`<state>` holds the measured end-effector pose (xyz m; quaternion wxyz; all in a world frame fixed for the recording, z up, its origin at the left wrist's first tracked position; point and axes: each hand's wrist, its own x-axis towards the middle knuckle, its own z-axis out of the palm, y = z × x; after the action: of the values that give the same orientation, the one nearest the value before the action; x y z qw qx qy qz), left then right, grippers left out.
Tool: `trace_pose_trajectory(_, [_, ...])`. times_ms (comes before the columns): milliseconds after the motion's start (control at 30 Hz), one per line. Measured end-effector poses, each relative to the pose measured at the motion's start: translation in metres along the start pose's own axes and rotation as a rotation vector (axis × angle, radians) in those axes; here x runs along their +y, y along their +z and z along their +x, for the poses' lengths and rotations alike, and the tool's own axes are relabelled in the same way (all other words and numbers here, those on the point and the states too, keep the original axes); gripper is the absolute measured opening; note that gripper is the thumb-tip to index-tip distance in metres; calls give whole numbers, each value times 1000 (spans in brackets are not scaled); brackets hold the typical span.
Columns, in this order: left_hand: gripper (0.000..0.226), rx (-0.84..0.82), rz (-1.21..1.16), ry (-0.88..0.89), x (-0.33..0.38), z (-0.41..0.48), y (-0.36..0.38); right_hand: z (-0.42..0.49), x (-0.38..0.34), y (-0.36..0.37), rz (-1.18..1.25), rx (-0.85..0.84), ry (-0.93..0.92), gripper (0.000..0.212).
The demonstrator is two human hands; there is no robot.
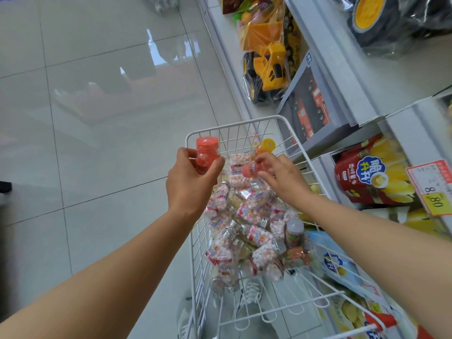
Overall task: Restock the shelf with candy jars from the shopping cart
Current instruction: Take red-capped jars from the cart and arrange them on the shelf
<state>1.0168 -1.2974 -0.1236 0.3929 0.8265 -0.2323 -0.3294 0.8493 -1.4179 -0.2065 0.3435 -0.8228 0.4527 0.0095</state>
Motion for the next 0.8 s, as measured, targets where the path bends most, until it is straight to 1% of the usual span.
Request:
trace_pose_trajectory(67, [37,-5,-14,7,3,-5,-3,-8,-12,-6,334,-13,58,28])
trace_pose_trajectory(133, [36,-24,-32,9,6,-10,-6,-21,-24,-14,693,-10,156,29])
trace_pose_trajectory(233, [34,-67,-57,18,10,-19,-12,-43,-43,-26,1146,-10,278,24])
trace_pose_trajectory(300, [33,-93,-72,25,13,-27,-16,-58,-53,-34,1388,-1,299,21])
trace_pose_trajectory(367, [34,-146,-84,45,20,-35,-20,-74,-61,-44,1538,5,279,27])
trace_pose_trajectory(400, [36,-181,-89,63,24,-39,-21,-84,-67,-50,1585,1,259,31])
trace_pose_trajectory(500, [32,-276,-124,133,41,-58,-26,-119,-86,-71,1708,41,181,21])
trace_pose_trajectory(533, [30,-297,-136,164,49,-66,-28,-133,-94,-78,1748,65,146,23])
trace_pose_trajectory(600, [27,-333,-159,213,69,-87,-29,-163,-105,-93,1774,120,76,43])
trace_pose_trajectory(633, [25,-358,-178,230,80,-99,-29,-178,-109,-101,1750,151,45,52])
trace_pose_trajectory(667, [23,-387,-200,246,92,-111,-28,-194,-114,-109,1699,197,22,56])
trace_pose_trajectory(733, [21,-453,-235,308,116,-139,-25,-224,-123,-127,1554,346,1,55])
trace_pose_trajectory(800, [23,-501,-242,375,139,-167,-18,-256,-128,-146,1456,517,2,57])
